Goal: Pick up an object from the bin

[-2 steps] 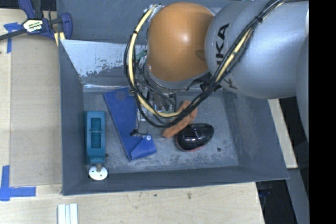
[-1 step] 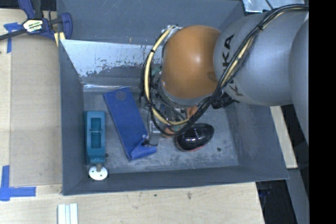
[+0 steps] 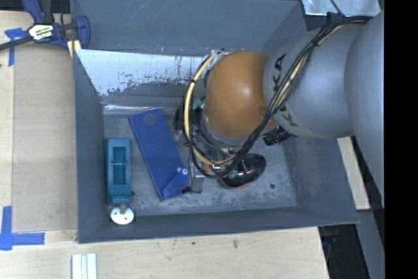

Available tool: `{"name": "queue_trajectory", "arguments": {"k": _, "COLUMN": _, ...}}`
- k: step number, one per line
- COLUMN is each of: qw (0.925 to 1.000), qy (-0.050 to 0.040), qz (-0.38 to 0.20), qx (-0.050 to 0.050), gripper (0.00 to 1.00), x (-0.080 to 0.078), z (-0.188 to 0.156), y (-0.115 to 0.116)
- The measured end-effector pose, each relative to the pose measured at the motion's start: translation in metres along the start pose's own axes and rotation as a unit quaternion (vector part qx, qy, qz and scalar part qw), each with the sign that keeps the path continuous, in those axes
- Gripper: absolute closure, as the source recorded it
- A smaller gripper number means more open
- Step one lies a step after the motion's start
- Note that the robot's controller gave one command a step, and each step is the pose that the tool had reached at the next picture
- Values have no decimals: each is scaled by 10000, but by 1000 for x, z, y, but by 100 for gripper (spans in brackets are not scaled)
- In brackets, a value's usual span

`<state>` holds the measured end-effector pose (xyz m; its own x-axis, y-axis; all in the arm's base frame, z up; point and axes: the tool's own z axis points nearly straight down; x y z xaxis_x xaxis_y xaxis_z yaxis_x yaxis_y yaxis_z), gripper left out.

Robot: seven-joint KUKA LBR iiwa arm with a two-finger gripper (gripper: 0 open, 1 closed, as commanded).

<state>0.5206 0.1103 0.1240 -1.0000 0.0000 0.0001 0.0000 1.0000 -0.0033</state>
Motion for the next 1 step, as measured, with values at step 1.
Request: {"name": "queue_trajectory", "arguments": {"k": 1, "qw": 9997, "qy": -10, "qz": -263, "qx": -21, "gripper": 0, "x": 4, "z": 22, "y": -10}}
